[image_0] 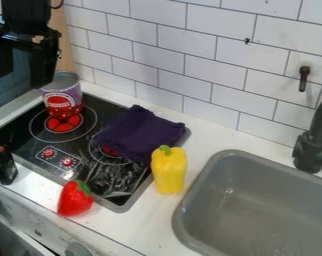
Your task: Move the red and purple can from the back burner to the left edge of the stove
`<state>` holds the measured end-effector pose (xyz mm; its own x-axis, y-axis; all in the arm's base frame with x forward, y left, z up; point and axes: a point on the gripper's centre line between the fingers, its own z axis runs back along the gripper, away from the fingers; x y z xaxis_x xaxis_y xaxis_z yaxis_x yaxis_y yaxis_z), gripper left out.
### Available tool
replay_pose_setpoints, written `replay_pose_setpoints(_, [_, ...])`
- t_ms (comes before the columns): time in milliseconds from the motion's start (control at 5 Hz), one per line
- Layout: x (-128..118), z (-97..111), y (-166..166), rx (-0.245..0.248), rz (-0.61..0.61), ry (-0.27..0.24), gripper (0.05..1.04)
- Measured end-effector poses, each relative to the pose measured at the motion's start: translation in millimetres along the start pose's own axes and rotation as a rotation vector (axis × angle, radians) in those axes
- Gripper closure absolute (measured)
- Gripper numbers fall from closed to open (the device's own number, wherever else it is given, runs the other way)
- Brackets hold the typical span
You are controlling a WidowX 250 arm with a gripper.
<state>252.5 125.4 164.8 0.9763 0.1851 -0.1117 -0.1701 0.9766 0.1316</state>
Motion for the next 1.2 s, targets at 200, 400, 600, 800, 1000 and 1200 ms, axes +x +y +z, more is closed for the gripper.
replay_pose_setpoints(200, [1.5, -9.0, -1.9, -0.011, -0.005, 0.030, 0.083])
replay_pose_setpoints(400, [36.9, 0.7, 3.1, -0.018, -0.010, -0.067, 0.083])
replay_pose_setpoints(600, [66.2, 3.2, 16.5, -0.036, 0.008, -0.170, 0.083])
replay_pose_setpoints(800, [98.8, 0.6, 24.0, -0.040, -0.008, -0.213, 0.083])
replay_pose_setpoints(1000, [131.1, -8.5, 27.7, -0.069, -0.060, -0.275, 0.083])
replay_pose_setpoints(1200, [152.0, -20.8, 34.0, -0.087, -0.065, -0.278, 0.083])
